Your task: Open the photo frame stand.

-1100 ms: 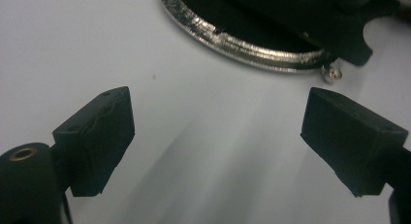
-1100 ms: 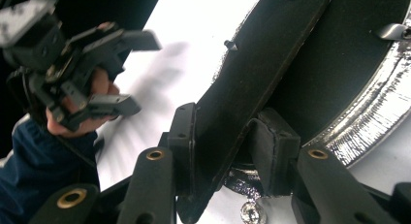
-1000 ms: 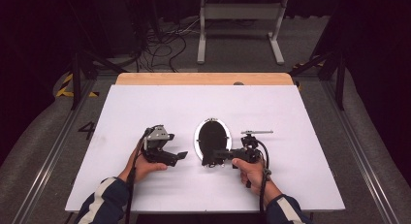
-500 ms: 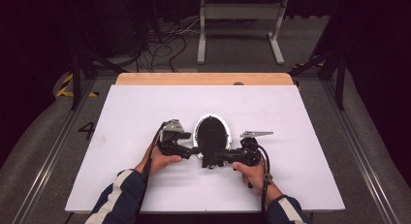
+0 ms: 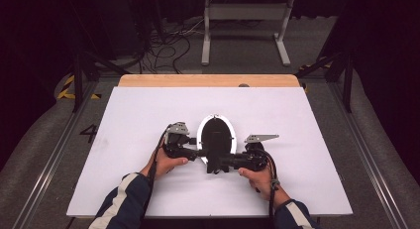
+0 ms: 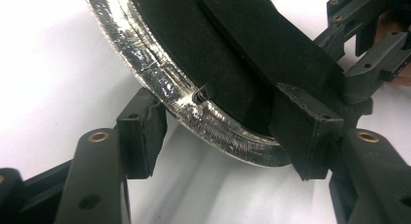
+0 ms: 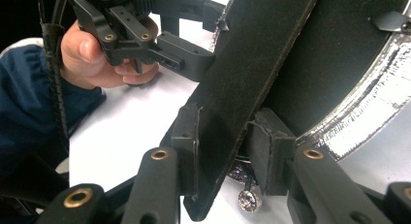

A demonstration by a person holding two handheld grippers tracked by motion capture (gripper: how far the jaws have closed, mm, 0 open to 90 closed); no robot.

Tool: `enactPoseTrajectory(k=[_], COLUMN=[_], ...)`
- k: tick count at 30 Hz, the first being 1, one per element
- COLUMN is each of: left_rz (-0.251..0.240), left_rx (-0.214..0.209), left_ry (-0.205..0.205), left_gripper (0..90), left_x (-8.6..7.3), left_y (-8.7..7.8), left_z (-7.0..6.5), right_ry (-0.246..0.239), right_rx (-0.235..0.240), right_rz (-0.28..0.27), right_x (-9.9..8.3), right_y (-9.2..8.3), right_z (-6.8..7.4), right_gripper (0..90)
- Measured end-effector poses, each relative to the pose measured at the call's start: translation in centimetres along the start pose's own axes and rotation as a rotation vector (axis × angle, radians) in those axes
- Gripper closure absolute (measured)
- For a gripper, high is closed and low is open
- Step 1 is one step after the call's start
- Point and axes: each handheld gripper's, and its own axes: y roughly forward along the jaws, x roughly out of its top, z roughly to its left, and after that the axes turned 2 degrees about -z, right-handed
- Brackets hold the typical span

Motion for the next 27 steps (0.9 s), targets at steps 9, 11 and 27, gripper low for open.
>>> enactPoseTrajectory(k=[9, 11, 27], left_rz=[-0.051, -0.062, -0.098], left_rx=[0.014, 0.017, 0.040], left_ry=[0.048, 0.066, 0.177], left_gripper=[53.0, 55.6, 64.3], left_x=[0.4, 0.5, 1.0], left_y=[-0.9, -1.0, -0.9], left_z=[-0.5, -0.7, -2.2], right_ry=[-0.048, -0.064, -0.041], right_rx=[-0.031, -0.051, -0.053], right_rz=[-0.012, -0.018, -0.079], right_x=[0.0, 0.0, 0.2], right_y=[-0.2, -0.3, -1.4], right_z=[0.1, 0.2, -0.1], right_gripper=[68.3, 68.5, 76.0])
